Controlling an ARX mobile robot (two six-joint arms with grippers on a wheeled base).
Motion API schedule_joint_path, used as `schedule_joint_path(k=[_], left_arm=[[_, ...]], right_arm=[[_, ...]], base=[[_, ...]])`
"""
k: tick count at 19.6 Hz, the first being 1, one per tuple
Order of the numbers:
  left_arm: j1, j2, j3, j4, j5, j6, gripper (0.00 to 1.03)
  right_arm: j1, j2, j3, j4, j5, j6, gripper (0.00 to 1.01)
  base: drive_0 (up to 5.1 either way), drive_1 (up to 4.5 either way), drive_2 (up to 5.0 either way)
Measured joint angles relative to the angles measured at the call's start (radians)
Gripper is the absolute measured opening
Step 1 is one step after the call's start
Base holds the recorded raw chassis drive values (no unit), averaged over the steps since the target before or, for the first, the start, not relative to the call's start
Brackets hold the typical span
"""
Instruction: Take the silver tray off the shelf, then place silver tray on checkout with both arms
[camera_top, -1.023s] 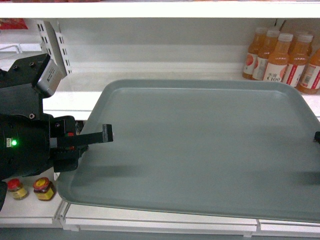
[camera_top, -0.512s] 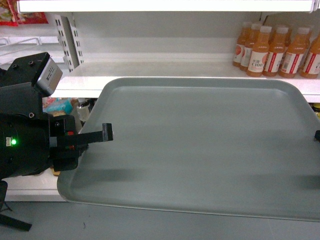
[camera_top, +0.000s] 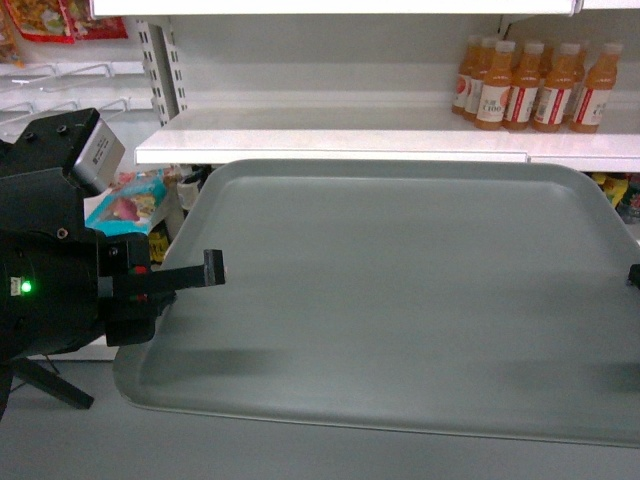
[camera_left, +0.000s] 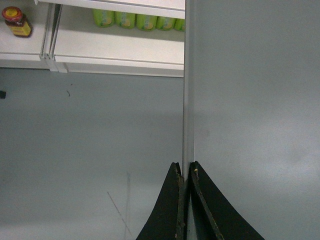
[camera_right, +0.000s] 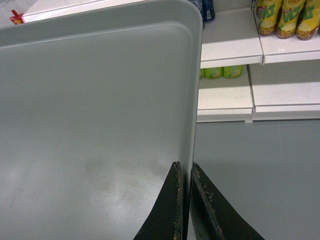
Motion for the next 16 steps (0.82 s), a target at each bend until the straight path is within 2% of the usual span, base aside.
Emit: schedule_joint_path(k=[16], left_arm=[[0.0, 0.0, 0.0, 0.005, -0.001, 0.003, 0.03]], right_arm=[[0.0, 0.0, 0.0, 0.0, 0.0, 0.0, 0.03]], base=[[0.1, -4.18, 4.3]])
